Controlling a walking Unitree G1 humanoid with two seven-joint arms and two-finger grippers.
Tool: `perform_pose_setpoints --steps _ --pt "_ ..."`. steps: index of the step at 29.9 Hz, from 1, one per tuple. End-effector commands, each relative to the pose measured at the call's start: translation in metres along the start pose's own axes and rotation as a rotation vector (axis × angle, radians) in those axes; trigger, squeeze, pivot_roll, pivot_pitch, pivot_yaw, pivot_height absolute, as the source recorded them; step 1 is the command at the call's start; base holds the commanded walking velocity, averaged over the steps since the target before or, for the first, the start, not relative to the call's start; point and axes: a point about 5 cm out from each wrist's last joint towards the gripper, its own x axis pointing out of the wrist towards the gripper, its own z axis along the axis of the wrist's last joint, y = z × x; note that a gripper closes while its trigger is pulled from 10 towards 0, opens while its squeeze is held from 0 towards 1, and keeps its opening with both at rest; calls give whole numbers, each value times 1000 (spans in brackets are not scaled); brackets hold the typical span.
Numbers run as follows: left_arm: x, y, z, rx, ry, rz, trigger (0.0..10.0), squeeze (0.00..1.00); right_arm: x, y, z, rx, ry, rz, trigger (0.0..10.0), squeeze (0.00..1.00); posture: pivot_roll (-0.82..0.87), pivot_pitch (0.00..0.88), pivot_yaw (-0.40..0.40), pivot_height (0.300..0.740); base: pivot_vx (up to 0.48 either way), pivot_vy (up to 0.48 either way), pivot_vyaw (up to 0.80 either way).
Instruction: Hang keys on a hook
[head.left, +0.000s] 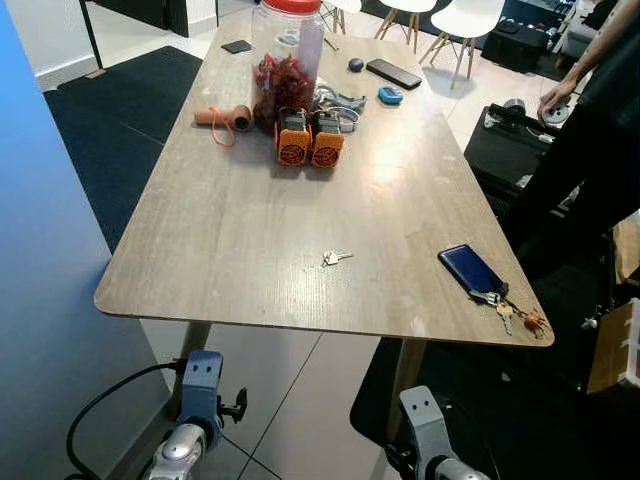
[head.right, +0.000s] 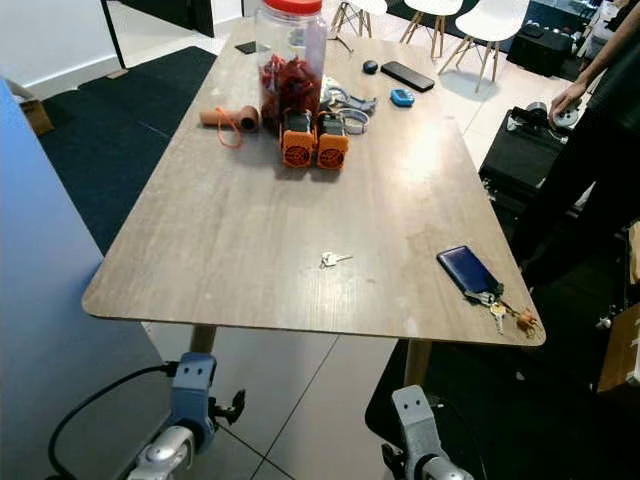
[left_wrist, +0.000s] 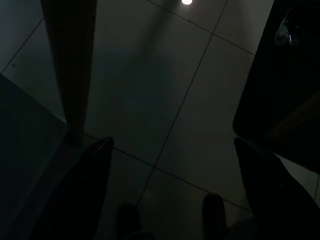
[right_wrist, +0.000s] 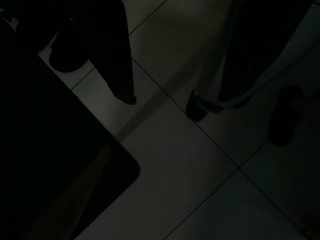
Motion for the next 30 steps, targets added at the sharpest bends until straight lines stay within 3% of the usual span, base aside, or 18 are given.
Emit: perform_pose_setpoints --steps 1,11,12,22,30 --pt "1 -10 -3 1 15 -22 10000 0 -3 -5 -7 -16 32 -9 10000 0 75 42 -147 740 0 0 0" --pt "3 -19 0 8 7 -43 10000 0 -3 -10 -4 -43 28 -16 10000 0 64 35 -158 740 0 0 0" --pt "4 -19 1 19 3 -53 10000 0 -3 -9 -4 -36 25 -19 10000 0 76 32 -118 740 0 0 0" --pt "6 -3 12 106 4 -89 10000 0 0 11 -9 47 14 -24 10000 0 97 28 -26 740 0 0 0" --pt "5 -3 9 72 8 -85 10000 0 -2 14 -17 62 26 -24 10000 0 95 27 -51 740 0 0 0"
